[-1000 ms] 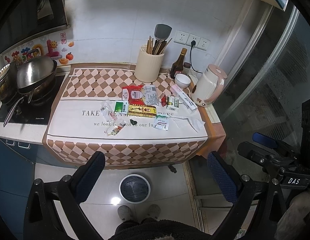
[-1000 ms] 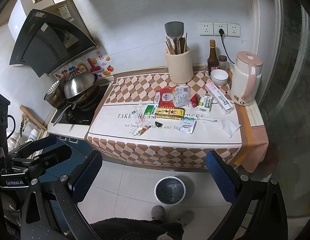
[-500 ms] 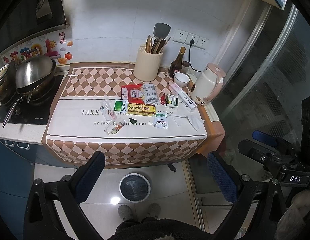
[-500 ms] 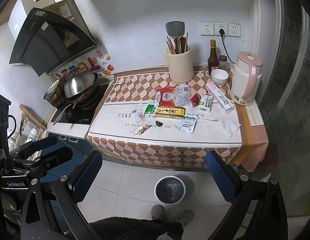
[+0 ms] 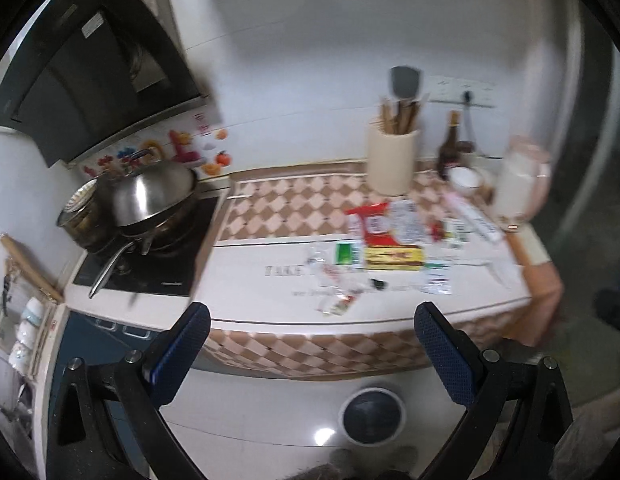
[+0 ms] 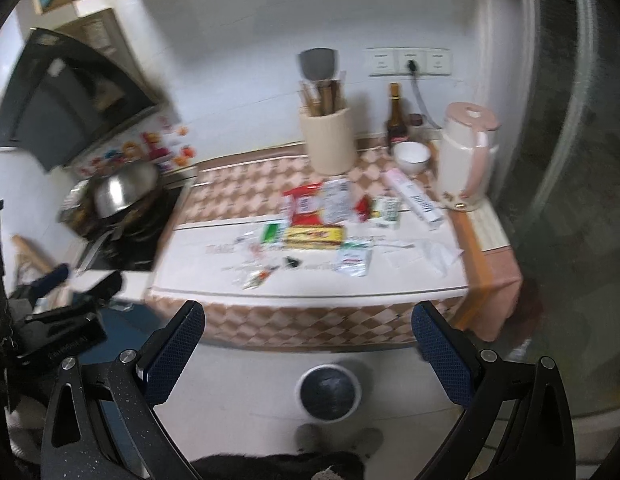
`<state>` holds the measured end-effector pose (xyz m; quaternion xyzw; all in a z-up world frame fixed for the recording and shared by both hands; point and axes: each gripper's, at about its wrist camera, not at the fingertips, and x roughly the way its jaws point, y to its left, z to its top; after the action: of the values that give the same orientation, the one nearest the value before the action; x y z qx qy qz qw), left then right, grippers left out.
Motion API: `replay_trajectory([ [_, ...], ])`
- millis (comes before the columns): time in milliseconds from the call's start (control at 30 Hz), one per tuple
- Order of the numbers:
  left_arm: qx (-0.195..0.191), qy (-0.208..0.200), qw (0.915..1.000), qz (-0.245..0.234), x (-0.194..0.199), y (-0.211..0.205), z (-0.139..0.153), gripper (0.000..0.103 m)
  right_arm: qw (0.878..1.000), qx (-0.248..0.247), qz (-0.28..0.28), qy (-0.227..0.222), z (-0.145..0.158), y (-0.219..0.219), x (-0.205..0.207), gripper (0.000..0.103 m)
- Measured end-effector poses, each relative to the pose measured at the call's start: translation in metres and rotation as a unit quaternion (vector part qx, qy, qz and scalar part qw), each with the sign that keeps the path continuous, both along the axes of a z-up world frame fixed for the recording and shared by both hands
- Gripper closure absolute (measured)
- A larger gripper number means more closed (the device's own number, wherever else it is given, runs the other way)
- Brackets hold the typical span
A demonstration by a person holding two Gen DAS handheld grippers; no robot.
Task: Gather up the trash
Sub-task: 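Grasp the yellow box with the right tool while the left tool grasps the plastic wrapper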
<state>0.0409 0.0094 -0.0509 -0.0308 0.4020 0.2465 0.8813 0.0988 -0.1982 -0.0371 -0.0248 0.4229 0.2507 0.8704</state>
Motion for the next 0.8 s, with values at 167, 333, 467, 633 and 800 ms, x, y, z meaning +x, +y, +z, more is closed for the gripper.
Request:
replay_trajectory([
  [167,0.020,0.023,0.9973,0.067,0.028,0.039,-0.047,0.000,0.998,-0.063,-0.014,0.000,-0.043,0.033,0.040,0.000],
  [333,0.009,0.080,0.9891,0.124,0.050,0.074,-0.093,0.000,0.992,-0.117,0.029,0.038,-0.100,0.078,0.097,0.000],
  [467,-0.023,0.133,0.9753,0.175,0.070,0.098,-0.143,0.000,0.982,-0.155,0.080,0.069,-0.150,0.120,0.147,0.015],
  [633,-0.067,0.180,0.9458,0.262,0.100,0.122,-0.193,0.000,0.958,-0.208,0.167,0.108,-0.218,0.174,0.224,0.016],
  [800,-0.087,0.210,0.9154,0.332,0.128,0.138,-0.233,0.000,0.910,-0.286,0.281,0.110,-0.278,0.236,0.271,0.016],
])
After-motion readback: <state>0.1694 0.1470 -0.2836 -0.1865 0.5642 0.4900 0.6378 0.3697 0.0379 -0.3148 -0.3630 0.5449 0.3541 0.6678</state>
